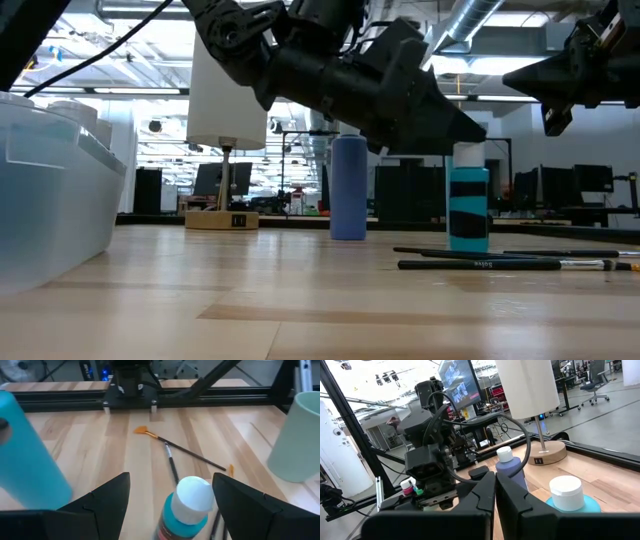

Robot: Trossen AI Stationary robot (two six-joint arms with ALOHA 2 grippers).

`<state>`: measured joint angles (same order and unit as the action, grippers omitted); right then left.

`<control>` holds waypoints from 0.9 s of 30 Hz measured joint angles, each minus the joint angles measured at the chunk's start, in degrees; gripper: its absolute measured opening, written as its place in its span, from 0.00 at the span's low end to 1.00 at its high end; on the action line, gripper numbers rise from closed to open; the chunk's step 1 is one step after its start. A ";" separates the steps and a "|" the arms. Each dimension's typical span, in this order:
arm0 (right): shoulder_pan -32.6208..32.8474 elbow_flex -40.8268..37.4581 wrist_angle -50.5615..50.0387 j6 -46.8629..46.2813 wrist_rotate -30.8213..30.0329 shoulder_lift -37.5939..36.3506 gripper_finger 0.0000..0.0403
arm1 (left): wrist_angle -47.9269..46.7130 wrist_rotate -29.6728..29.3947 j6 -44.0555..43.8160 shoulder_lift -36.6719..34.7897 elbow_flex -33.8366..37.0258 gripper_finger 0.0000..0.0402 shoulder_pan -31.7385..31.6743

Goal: Pick & Place Paint Supplies
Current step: Put the light blue paint bottle into the transparent bin

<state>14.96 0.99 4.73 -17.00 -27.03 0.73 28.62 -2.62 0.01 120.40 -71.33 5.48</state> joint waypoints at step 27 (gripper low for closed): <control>0.01 0.00 0.00 -0.02 0.01 -0.01 0.02 | -2.17 1.08 3.10 -1.86 0.09 0.67 0.26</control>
<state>14.97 0.99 4.73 -17.02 -27.02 0.72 26.45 -1.54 3.11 118.54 -71.24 5.74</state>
